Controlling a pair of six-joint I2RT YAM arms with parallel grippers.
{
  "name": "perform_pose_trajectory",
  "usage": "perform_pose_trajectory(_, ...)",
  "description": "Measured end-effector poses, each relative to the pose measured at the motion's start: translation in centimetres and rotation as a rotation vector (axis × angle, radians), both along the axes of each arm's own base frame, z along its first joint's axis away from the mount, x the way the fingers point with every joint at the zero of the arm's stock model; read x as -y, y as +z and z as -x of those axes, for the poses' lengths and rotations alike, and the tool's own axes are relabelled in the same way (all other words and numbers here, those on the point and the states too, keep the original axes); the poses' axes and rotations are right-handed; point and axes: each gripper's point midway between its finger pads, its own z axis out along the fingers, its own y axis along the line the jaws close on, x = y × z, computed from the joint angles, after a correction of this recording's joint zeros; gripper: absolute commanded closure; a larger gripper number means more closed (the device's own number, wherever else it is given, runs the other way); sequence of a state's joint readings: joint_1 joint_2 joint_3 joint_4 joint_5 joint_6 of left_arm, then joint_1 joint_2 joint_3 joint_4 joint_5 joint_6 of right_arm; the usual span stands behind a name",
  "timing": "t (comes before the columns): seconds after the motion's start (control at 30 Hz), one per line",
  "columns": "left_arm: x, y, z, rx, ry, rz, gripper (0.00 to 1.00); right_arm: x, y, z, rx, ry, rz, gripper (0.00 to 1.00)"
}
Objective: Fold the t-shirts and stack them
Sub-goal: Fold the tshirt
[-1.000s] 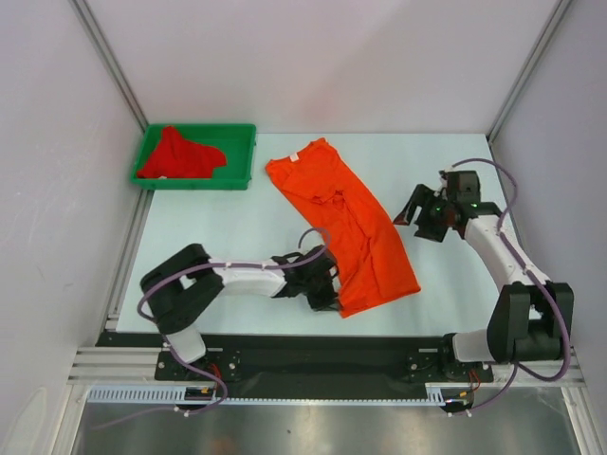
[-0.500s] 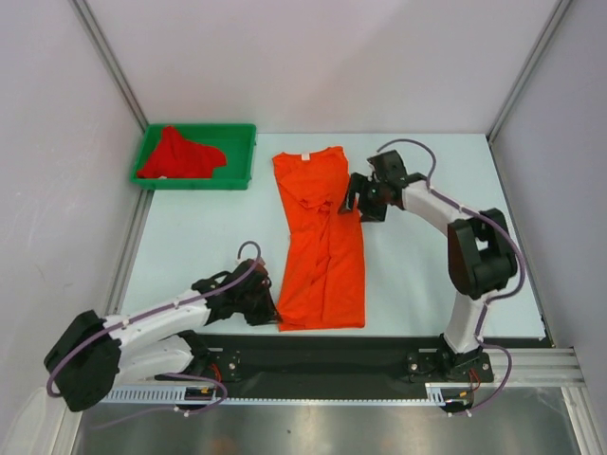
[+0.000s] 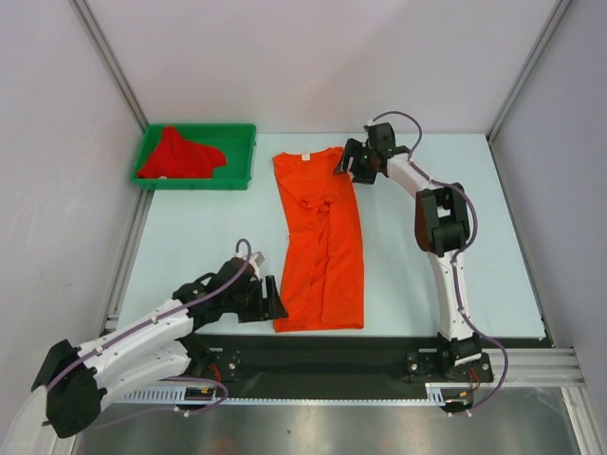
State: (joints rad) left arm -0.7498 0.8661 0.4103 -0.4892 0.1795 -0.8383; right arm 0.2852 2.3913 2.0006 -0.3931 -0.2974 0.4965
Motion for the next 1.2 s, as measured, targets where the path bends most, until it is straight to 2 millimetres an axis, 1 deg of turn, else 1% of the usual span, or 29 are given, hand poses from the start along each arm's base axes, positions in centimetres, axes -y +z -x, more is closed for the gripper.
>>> perform_pose_trajectory(0.1, 0.3, 1.1, -0.1, 0.045, -0.033, 0.035, 0.26, 1.1, -1.8, -2.2, 0.003, -0.027, 0.001, 0.24)
perform_pose_trajectory(0.13, 0.4, 1.6, -0.2, 0.065, -0.041, 0.048, 0.26, 1.2, -1.6, -3.0, 0.02, -0.028, -0.004, 0.24)
perform_pose_trajectory(0.2, 0.5, 2.6, -0.6, 0.105, -0.051, 0.07, 0.26, 1.6, -1.4, -3.8, 0.044, -0.04, 0.005, 0.26)
perform_pose_trajectory(0.37, 0.3, 4.7, -2.3, 0.178, -0.025, 0.092, 0.26, 1.1, -1.9, -5.6, 0.076, -0.037, -0.001, 0.32)
perform_pose_trajectory(0.4, 0.1, 5.0, -2.7, 0.188, -0.013, 0.093, 0.26, 0.9, -1.9, -6.1, 0.089, -0.034, -0.007, 0.36)
perform_pose_trajectory(0.47, -0.3, 5.4, -3.6, 0.207, 0.012, 0.09, 0.26, 0.4, -2.0, -6.9, 0.107, -0.035, -0.018, 0.37)
perform_pose_trajectory(0.57, -0.9, 6.2, -4.9, 0.232, 0.049, 0.087, 0.26, 0.0, -2.0, -7.8, 0.13, -0.045, -0.034, 0.44)
perform_pose_trajectory(0.67, -1.3, 7.0, -6.3, 0.241, 0.072, 0.086, 0.26, -0.2, -2.3, -8.5, 0.139, -0.072, -0.058, 0.57)
perform_pose_trajectory(0.7, -1.3, 7.1, -6.6, 0.242, 0.077, 0.085, 0.26, -0.3, -2.4, -8.8, 0.144, -0.078, -0.066, 0.65)
perform_pose_trajectory(0.77, -1.5, 7.2, -7.2, 0.235, 0.086, 0.084, 0.26, -0.5, -2.7, -9.4, 0.153, -0.096, -0.088, 0.75)
perform_pose_trajectory(0.8, -1.6, 7.2, -7.4, 0.232, 0.087, 0.082, 0.26, -0.6, -2.9, -9.7, 0.157, -0.103, -0.098, 0.88)
perform_pose_trajectory(0.83, -1.7, 7.1, -7.5, 0.228, 0.09, 0.08, 0.26, -0.4, -3.0, -10.0, 0.161, -0.115, -0.103, 0.9)
perform_pose_trajectory(0.9, -1.9, 7.0, -7.7, 0.219, 0.093, 0.081, 0.25, 0.0, -3.2, -10.4, 0.161, -0.146, -0.108, 0.95)
perform_pose_trajectory(1.0, -1.9, 6.9, -8.1, 0.203, 0.1, 0.084, 0.25, 0.7, -3.3, -11.2, 0.184, -0.193, -0.111, 0.97)
perform_pose_trajectory(1.07, -1.8, 6.6, -8.3, 0.186, 0.098, 0.086, 0.25, 1.5, -3.2, -11.8, 0.195, -0.231, -0.118, 0.97)
perform_pose_trajectory(1.2, -1.2, 5.6, -8.7, 0.134, 0.082, 0.087, 0.25, 4.2, -3.2, -13.4, 0.207, -0.312, -0.152, 0.96)
